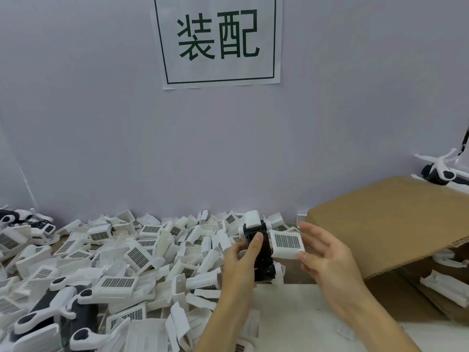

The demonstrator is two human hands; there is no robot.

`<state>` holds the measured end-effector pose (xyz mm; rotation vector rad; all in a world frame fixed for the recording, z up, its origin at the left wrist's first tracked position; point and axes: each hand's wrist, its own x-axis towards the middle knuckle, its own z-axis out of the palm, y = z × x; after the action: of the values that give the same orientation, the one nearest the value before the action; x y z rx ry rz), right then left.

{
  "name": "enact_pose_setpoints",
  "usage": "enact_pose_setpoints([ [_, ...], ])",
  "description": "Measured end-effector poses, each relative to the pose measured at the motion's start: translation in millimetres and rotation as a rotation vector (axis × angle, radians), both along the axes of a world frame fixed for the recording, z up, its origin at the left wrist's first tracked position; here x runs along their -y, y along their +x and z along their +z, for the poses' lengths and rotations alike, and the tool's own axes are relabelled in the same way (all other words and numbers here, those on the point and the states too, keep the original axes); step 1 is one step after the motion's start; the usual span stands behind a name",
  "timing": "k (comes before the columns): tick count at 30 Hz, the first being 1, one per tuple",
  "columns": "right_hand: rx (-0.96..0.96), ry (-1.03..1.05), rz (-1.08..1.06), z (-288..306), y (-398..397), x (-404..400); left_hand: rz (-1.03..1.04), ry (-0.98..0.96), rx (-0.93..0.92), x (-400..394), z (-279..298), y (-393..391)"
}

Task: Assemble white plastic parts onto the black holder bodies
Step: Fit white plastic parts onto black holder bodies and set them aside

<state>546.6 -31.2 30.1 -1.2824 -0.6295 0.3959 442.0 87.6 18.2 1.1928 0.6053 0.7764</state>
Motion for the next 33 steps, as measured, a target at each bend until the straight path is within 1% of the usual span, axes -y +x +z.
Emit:
enact_pose_setpoints([
  [3, 0.099, -0.052, 0.093, -0.3, -0.3, 1.7, -0.022, -0.011, 0.003, 0.2, -0.5, -0.8],
  [6, 0.175, -0.067, 0.122, -1.7, -2.3, -0.6, -0.081, 0.021, -0.003, 0.8, -2.3, 0.4],
  [8, 0.189, -0.043, 0.072, -3.0, -2.2, -2.8, -0.099, 0.053, -0.035, 1.0, -5.0, 2.3],
  [11, 0.234, -0.035, -0.079, -5.9, 0.8, -5.1, -0.083, 0.081, -0.038, 1.0, -8.4, 4.2],
  [15, 0.298, -0.1, -0.216, -11.9, 0.3, -9.6, -0.064, 0.1, -0.014, 1.6, -8.1, 4.4],
  [18, 0.306, -0.145, -0.218, -15.7, -2.0, -13.8, -0.033, 0.148, -0.014, 2.2, -7.7, 4.3],
  [23, 0.437, -0.193, -0.192, -12.8, -12.4, -15.3, -0.016, 0.23, -0.023, 3.8, -8.5, 3.3],
  [27, 0.452, -0.211, -0.193, -8.1, -16.5, -13.9, -0.044, 0.275, -0.052, 4.6, -9.7, 3.9],
  [33, 0.402, -0.264, -0.165, -10.5, -13.6, -14.9, -0.115, 0.334, -0.057, 9.5, -16.0, 11.8],
])
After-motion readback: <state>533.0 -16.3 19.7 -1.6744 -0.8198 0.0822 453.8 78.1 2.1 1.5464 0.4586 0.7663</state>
